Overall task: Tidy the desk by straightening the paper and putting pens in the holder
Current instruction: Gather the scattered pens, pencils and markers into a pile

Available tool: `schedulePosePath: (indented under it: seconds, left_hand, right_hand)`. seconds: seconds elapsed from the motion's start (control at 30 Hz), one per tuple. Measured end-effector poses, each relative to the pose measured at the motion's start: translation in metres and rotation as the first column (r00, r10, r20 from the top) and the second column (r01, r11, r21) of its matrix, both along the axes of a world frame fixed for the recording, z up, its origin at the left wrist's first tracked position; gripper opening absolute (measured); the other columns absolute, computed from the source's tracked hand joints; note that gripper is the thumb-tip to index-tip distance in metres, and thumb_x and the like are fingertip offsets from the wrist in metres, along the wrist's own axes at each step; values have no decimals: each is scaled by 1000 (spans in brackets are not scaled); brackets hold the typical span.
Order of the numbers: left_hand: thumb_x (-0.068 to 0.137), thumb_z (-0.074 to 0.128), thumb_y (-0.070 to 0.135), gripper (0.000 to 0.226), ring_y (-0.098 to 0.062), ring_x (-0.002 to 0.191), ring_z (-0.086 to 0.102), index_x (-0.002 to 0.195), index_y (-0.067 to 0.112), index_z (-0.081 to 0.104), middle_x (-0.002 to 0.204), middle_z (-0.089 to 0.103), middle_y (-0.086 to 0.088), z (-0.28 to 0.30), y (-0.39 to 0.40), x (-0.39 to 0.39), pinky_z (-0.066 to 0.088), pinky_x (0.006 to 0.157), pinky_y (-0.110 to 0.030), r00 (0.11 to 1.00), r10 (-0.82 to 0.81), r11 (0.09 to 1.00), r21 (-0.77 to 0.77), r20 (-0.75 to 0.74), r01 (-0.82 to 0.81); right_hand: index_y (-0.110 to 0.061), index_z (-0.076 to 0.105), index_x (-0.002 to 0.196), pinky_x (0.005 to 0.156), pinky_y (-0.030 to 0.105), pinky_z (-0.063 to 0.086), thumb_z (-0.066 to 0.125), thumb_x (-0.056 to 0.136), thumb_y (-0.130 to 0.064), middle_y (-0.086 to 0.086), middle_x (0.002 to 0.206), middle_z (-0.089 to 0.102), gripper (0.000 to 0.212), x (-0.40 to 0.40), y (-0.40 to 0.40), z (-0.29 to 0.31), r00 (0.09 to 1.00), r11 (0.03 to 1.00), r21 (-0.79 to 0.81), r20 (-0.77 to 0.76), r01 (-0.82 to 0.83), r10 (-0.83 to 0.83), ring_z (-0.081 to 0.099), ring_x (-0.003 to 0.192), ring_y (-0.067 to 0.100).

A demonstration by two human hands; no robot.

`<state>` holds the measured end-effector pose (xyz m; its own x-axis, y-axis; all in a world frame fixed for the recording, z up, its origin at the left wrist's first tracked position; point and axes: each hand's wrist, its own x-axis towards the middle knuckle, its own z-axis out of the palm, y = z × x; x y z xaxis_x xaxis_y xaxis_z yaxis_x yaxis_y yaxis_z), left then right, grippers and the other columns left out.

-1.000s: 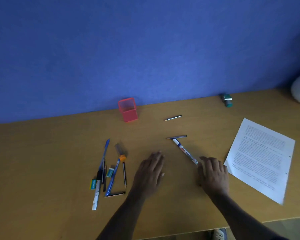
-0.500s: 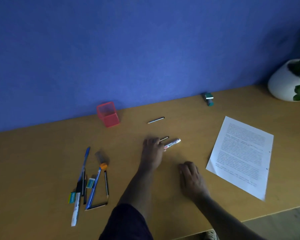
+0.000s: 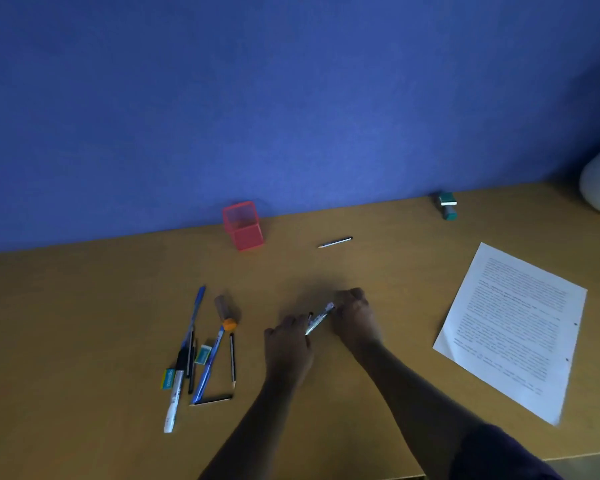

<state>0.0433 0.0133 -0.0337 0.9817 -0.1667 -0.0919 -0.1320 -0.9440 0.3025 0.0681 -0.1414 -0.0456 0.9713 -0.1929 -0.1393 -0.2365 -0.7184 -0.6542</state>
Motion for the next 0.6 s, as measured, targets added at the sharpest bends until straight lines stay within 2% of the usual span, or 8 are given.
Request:
schedulePosePath:
  seconds: [0.1, 0.17, 0.23, 0.3, 0.37, 0.47, 0.53, 0.6]
  left_hand:
    - [85, 58, 19, 39, -20, 92, 65, 122, 27, 62, 102, 65, 5, 5, 19, -12, 43, 78, -34, 996, 92, 996, -13, 5, -92]
    - [82, 62, 17, 32, -23, 85, 66, 114, 22, 65, 95, 65, 2, 9, 35, -19, 47, 73, -35, 986, 163, 987, -14, 22, -163]
    - [78, 67, 14, 24, -28, 76, 67, 102, 17, 68, 87, 66, -2, 11, 52, -25, 49, 67, -37, 974, 219, 976, 0, 52, -220]
    - [76, 70, 11, 19, -31, 74, 67, 95, 15, 68, 83, 66, -3, 9, 68, -32, 50, 66, -38, 954, 292, 956, 5, 64, -293]
    - [76, 71, 9, 19, -32, 79, 68, 94, 13, 68, 82, 67, -3, 6, 82, -38, 49, 69, -40, 931, 362, 932, 13, 49, -363]
    - [79, 69, 13, 15, -32, 90, 68, 93, 14, 68, 87, 69, -3, 5, 94, -44, 50, 75, -43, 921, 388, 918, 78, 29, -389]
    - [79, 70, 15, 9, -31, 86, 67, 88, 15, 67, 84, 67, -3, 3, 98, -46, 50, 73, -43, 926, 375, 923, 81, 45, -377]
    - [79, 74, 17, 9, -30, 85, 66, 84, 17, 66, 84, 65, -2, 2, 98, -45, 49, 74, -42, 922, 379, 921, 66, 78, -384]
  right_hand:
    - [-4, 68, 97, 82, 36, 51, 53, 84, -3, 15, 112, 58, 19, 11, 15, 4, 977, 977, 21, 22, -211, 211, 63, 95, 34]
    - [-6, 68, 112, 89, 37, 51, 52, 86, -2, 14, 120, 62, 31, 21, 20, 6, 948, 947, 44, 31, -319, 318, 63, 105, 32]
    - [-15, 60, 129, 96, 36, 49, 51, 88, -7, 7, 132, 59, 43, 37, 19, 8, 918, 916, -60, -9, -397, 397, 60, 115, 27]
    - [-26, 50, 139, 100, 35, 47, 53, 88, -14, -3, 143, 48, 52, 58, 11, 10, 927, 909, -180, -56, -375, 371, 52, 124, 22]
    - [-33, 39, 146, 105, 37, 44, 56, 86, -14, -11, 154, 34, 65, 81, -1, 16, 944, 908, -262, -99, -329, 313, 40, 135, 19]
    - [-34, 22, 151, 109, 41, 39, 52, 83, -8, -10, 162, 13, 79, 109, -19, 26, 939, 870, -362, -211, -334, 272, 24, 145, 22]
    - [-30, 15, 154, 113, 44, 34, 49, 87, -8, -5, 164, 9, 78, 120, -28, 26, 913, 828, -401, -287, -391, 291, 16, 148, 24]
    - [-28, 20, 153, 111, 45, 35, 49, 89, -8, 0, 161, 20, 74, 125, -32, 24, 898, 803, -423, -323, -420, 299, 20, 146, 27]
